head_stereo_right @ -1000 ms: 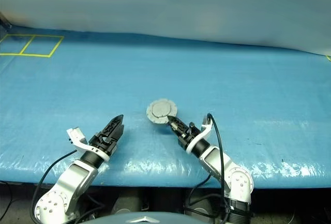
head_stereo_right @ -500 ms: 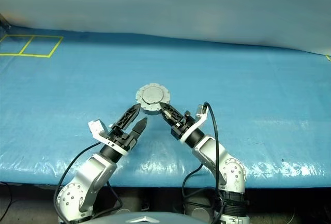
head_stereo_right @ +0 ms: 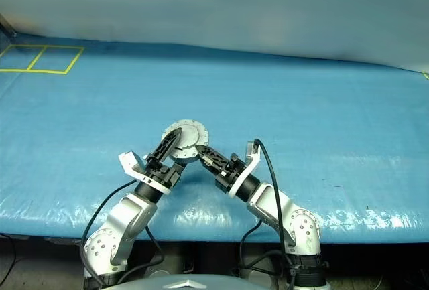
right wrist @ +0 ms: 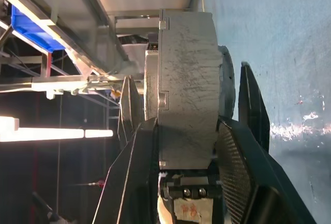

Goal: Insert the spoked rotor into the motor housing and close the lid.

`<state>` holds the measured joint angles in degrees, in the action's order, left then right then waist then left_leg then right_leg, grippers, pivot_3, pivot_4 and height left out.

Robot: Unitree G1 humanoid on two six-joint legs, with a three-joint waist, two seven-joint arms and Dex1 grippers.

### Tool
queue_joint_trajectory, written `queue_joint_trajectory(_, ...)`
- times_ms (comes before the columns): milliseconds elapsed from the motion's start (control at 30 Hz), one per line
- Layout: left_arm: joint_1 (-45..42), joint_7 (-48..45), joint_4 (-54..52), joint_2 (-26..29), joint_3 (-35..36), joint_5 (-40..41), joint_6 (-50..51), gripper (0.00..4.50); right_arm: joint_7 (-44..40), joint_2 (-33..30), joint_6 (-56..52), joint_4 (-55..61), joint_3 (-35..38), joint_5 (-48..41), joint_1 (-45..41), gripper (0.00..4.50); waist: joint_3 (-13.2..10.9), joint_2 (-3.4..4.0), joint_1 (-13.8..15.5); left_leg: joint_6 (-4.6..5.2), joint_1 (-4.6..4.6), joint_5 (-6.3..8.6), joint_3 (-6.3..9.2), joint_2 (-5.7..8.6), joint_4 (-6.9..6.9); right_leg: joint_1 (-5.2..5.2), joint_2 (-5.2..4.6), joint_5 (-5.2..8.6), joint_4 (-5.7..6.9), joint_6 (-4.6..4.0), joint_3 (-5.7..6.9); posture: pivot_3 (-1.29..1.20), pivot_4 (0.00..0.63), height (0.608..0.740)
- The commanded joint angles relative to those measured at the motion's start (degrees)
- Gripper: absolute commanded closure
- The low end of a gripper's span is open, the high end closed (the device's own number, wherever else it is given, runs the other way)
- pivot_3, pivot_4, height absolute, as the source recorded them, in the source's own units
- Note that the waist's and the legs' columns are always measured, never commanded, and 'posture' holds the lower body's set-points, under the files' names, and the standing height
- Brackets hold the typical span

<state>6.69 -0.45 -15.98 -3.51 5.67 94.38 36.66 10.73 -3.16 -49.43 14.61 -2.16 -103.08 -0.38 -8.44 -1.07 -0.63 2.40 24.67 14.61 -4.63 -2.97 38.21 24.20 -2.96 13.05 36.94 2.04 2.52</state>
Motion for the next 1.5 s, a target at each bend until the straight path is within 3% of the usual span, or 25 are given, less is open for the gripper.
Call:
queue_joint_trajectory(33, -1.4, 2.2, 0.6, -0.2, -0.6, -1.2, 0.0, 0.00, -4.3, -1.9, -1.8, 5.0, -1.9, 0.1, -0.5, 3.29, 0.0, 0.00, 0.0, 0.02, 0.01, 0.00, 0.00, 0.01, 0.02, 0.00, 0.00, -0.01, 0.00, 0.02, 0.00, 0.00, 0.150, 0.740)
queue_joint_trajectory(67, -1.5, 3.2, 0.6, -0.4, -0.5, -1.4, -0.2, 0.00, -5.2, -2.7, -2.0, 5.3, -2.4, 1.5, -0.6, 3.29, 0.0, 0.00, 0.0, 0.04, 0.01, 0.01, 0.00, 0.00, 0.03, -0.01, -0.01, -0.03, -0.01, 0.04, -0.02, 0.00, 0.150, 0.740)
queue_joint_trajectory(167, -1.1, 5.5, 0.1, -0.8, -0.2, -1.4, -0.5, 0.57, -7.5, -3.9, -1.5, 5.6, -3.0, 4.8, -0.6, 3.29, 0.0, -0.02, 0.0, 0.10, 0.00, 0.02, -0.01, 0.00, 0.08, -0.04, -0.04, -0.06, -0.01, 0.11, -0.04, 0.00, 0.150, 0.740)
queue_joint_trajectory(333, 0.0, 7.5, -2.1, -0.9, -0.3, -1.8, -0.9, 2.10, -10.7, -4.9, 0.8, 5.1, -2.6, 13.0, -0.1, 3.29, 0.0, -0.01, 0.0, 0.11, -0.07, 0.02, -0.02, 0.00, 0.11, -0.10, -0.04, -0.07, 0.00, 0.12, -0.05, 0.00, 0.150, 0.740)
queue_joint_trajectory(433, 0.5, 8.2, -3.1, -1.1, -0.4, -2.2, -1.2, 2.09, -12.5, -5.1, 2.7, 5.2, -3.0, 18.4, -0.1, 3.29, 0.0, -0.01, 0.0, 0.12, -0.12, 0.02, 0.00, 0.00, 0.14, -0.18, -0.04, -0.07, -0.01, 0.12, -0.04, 0.00, 0.150, 0.740)
queue_joint_trajectory(633, 0.1, 10.0, -4.7, -2.0, -0.1, -4.2, -3.1, 2.09, -16.1, -5.3, 2.7, 4.6, -2.7, 20.0, -0.5, 3.29, 0.0, 0.00, 0.1, 0.23, -0.11, 0.08, 0.08, -0.07, 0.36, -0.32, -0.07, -0.10, -0.01, 0.16, -0.01, 0.00, 0.150, 0.740)
queue_joint_trajectory(833, -3.9, 13.1, -2.6, -0.8, 3.2, -7.3, -7.0, 2.09, -20.0, -7.5, 4.7, 7.4, -4.6, 30.1, 0.2, 1.18, 0.0, 0.02, 0.1, 0.38, -0.08, 0.16, 0.05, -0.06, 0.74, -0.41, -0.09, -0.09, 0.00, 0.14, 0.01, 0.00, 0.150, 0.740)
queue_joint_trajectory(933, -9.7, 12.9, 3.8, 2.6, 7.4, -10.2, -8.6, 2.09, -20.9, -9.8, 9.8, 9.8, -8.2, 43.9, 0.6, 0.17, 0.0, 0.02, 0.3, 0.43, -0.08, 0.13, 0.06, -0.04, 0.86, -0.46, -0.08, -0.12, 0.02, 0.12, 0.04, 0.00, 0.150, 0.740)
queue_joint_trajectory(967, -11.7, 12.3, 6.1, 3.7, 8.6, -10.9, -8.8, 2.09, -21.3, -10.2, 11.6, 10.3, -9.2, 47.7, 0.7, 0.04, 0.0, 0.02, 0.5, 0.46, -0.09, 0.11, 0.05, 0.01, 0.87, -0.47, -0.08, -0.14, 0.01, 0.11, 0.04, 0.00, 0.150, 0.740)
queue_joint_trajectory(1100, -22.7, 7.6, 20.0, 9.8, 11.7, -16.6, -8.5, 2.09, -23.3, -12.1, 18.1, 11.0, -13.4, 61.1, 1.8, 0.00, 0.0, 0.00, 0.7, 0.51, -0.07, 0.00, 0.04, 0.31, 0.88, -0.48, -0.08, -0.26, -0.01, 0.16, -0.01, 0.00, 0.150, 0.740)
queue_joint_trajectory(1300, -38.7, 0.1, 42.0, 13.5, 14.8, -26.1, -10.6, 2.09, -22.5, -12.3, 28.3, 9.1, -16.1, 77.8, 4.0, 0.00, 0.0, -0.07, 1.5, 0.41, 0.04, -0.12, 0.01, 0.46, 0.93, -0.48, -0.15, -0.49, -0.08, 0.57, 0.00, 0.00, 0.150, 0.740)
queue_joint_trajectory(1500, -50.6, -6.1, 59.6, 14.2, 18.0, -34.3, -14.6, 2.09, -24.5, -10.9, 31.9, 7.5, -16.6, 83.6, 5.0, 0.00, -0.1, -0.14, 1.3, 0.41, 0.05, -0.11, -0.11, 0.48, 0.91, -0.47, -0.18, -0.53, -0.19, 0.67, -0.08, 0.00, 0.150, 0.740)
